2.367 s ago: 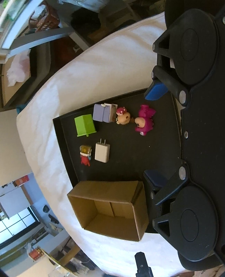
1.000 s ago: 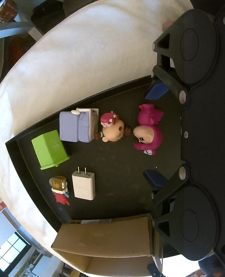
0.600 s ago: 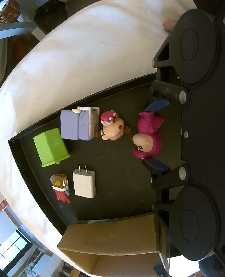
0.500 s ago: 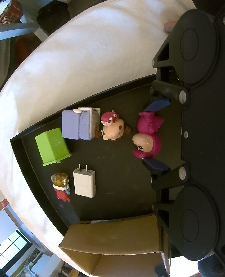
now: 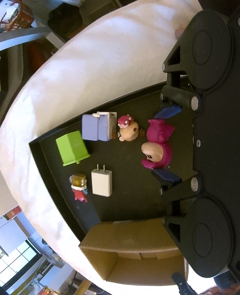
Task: Organize rigid objects
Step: 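Carry the pink plush figure into the cardboard box and release it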
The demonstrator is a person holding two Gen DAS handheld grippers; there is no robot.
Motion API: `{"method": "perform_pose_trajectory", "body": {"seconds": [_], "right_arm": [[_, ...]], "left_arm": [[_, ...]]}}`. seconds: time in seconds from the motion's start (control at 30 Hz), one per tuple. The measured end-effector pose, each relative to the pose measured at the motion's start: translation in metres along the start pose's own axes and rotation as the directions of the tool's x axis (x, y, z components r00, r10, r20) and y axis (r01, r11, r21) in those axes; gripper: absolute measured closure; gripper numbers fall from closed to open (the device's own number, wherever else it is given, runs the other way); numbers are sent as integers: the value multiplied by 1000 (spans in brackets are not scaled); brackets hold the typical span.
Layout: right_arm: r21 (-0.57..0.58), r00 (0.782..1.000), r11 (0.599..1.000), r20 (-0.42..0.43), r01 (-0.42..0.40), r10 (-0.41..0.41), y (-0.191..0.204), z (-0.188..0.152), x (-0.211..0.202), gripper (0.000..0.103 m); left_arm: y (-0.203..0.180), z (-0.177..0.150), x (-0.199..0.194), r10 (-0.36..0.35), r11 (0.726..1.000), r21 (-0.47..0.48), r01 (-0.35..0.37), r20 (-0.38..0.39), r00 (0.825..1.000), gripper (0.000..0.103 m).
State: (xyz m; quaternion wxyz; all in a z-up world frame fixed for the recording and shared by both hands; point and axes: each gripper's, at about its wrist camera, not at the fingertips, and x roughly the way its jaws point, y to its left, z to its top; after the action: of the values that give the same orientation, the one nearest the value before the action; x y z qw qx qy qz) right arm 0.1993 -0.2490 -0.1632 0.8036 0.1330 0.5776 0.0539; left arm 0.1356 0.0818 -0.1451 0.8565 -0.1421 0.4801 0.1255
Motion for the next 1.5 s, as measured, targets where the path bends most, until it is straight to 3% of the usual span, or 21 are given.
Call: {"method": "perform_pose_trajectory", "body": {"seconds": [0.3, 0.83, 1.5], "right_arm": [[-53, 998, 998, 51, -22, 24, 28, -3, -23, 45], [-178, 989, 982, 118, -69, 91, 105, 2, -51, 45], [-349, 985, 930, 73, -120, 154, 181, -16, -29, 45]], "left_arm": [[3, -3, 10, -31, 1000, -3, 31, -46, 998, 91], [5, -8, 10, -71, 997, -3, 71, -61, 996, 91], [10, -7, 12, -90, 996, -32, 88, -62, 994, 91]]}}
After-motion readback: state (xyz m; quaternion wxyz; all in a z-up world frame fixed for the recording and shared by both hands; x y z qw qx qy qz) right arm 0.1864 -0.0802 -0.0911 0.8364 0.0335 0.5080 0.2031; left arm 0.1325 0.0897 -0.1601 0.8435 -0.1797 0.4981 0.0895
